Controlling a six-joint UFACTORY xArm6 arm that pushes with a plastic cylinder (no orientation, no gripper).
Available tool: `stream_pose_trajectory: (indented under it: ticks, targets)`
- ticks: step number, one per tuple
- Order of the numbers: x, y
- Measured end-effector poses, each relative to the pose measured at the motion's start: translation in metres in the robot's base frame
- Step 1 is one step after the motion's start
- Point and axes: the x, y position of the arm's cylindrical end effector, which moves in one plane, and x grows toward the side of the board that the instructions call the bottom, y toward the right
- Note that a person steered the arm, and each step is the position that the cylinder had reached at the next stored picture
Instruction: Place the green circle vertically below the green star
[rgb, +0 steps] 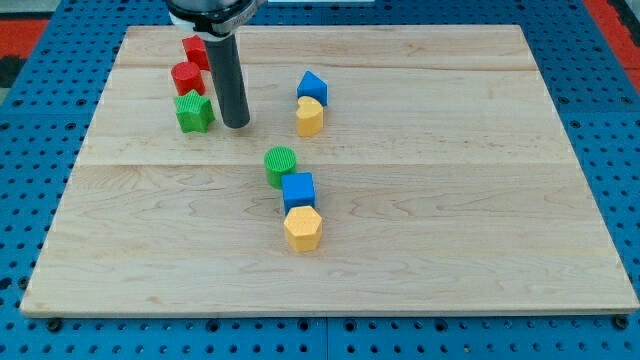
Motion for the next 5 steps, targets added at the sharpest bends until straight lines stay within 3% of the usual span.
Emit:
stream_pose_trajectory:
  ticks: [1,2,4,5]
  targets:
    - [-0.002,-0.033]
    - [0.008,-0.026]
    - [0.055,0.120]
    - [0.065,0.124]
